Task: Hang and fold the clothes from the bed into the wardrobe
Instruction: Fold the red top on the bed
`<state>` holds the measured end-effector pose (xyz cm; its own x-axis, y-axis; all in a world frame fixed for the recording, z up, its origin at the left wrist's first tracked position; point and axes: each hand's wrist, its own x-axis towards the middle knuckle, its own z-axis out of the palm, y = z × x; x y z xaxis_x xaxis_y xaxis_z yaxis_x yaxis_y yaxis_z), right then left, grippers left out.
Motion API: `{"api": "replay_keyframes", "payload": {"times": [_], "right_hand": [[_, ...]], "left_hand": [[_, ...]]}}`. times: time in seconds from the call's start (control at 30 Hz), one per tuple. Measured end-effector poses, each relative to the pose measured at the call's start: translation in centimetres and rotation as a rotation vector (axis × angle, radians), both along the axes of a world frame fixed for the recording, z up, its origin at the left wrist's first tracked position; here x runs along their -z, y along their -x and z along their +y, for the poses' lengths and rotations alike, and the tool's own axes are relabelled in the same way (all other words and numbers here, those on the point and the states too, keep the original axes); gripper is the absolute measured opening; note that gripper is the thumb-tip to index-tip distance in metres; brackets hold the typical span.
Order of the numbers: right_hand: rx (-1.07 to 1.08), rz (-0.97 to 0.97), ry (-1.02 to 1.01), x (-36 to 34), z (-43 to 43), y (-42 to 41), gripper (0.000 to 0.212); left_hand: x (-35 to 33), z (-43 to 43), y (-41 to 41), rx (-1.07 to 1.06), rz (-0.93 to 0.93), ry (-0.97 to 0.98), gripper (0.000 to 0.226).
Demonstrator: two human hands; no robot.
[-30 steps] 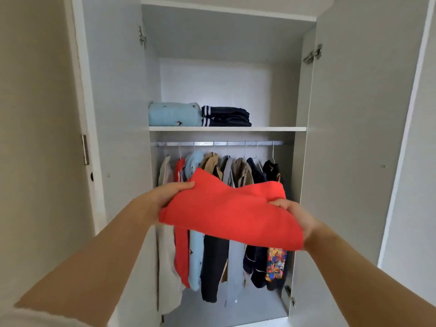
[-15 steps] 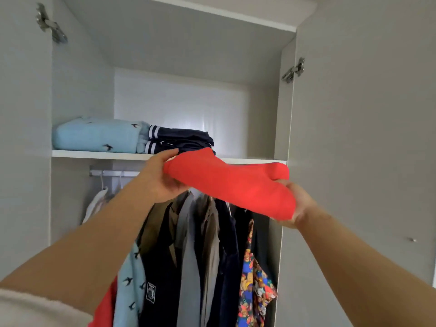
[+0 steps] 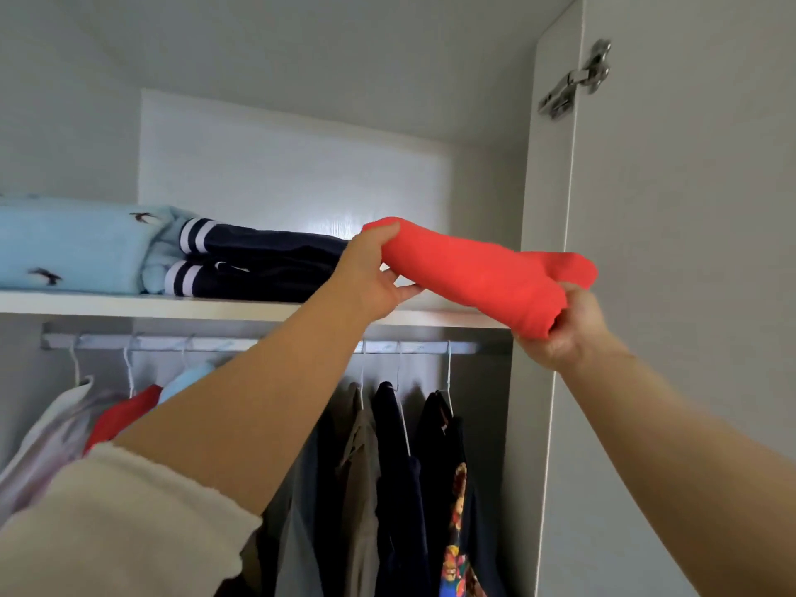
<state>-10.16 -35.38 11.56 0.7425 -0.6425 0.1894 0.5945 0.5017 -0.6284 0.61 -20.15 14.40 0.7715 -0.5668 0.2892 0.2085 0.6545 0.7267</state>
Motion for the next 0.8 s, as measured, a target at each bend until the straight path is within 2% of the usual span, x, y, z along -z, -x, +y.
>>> {"api": "replay_keyframes", "payload": {"times": [0.07, 0.13, 0.27, 0.4, 0.5, 0.6, 0.67, 0.73, 0.8], "right_hand": [[0.060, 0.010, 0.008, -0.3, -0.9, -1.6, 0.029], [0.128, 0.010, 0.006, -0.8, -1.6, -3.3, 0.029], [0.302, -0.004, 0.047, -1.7, -2.7, -6.9, 0.034], [0.509, 0.199, 0.156, -2.3, -3.3, -10.8, 0.046], [0.360, 0.362, 0.245, -3.3, -2.8, -13.3, 0.046], [0.217, 0.414, 0.292, -3.5, -2.4, -15.3, 0.044], [0.188, 0.440, 0.319, -3.3, -2.2, -16.5, 0.045], [0.150, 0.441, 0.326, -3.5, -1.8, -17.5, 0.044], [0.103, 0.447, 0.327, -3.6, -1.2, -17.8, 0.039]], "left_hand": [[-0.6, -1.5, -2.2, 0.000, -0.062, -0.032, 0.052], [-1.2, -2.6, -4.0, -0.014, -0.156, -0.157, 0.062], [-2.2, -4.0, -6.7, -0.093, -0.339, -0.451, 0.047], [-2.9, -3.6, -8.4, -0.233, -0.509, -0.447, 0.031], [-3.4, -2.1, -10.1, -0.567, -0.724, -0.476, 0.027], [-3.0, -0.6, -11.7, -1.012, -1.053, -0.636, 0.031], [-2.6, 0.1, -12.9, -1.230, -1.289, -0.745, 0.029], [-2.3, 0.6, -13.9, -1.250, -1.406, -0.898, 0.031], [-1.9, 0.9, -14.6, -1.164, -1.413, -1.087, 0.037]]}}
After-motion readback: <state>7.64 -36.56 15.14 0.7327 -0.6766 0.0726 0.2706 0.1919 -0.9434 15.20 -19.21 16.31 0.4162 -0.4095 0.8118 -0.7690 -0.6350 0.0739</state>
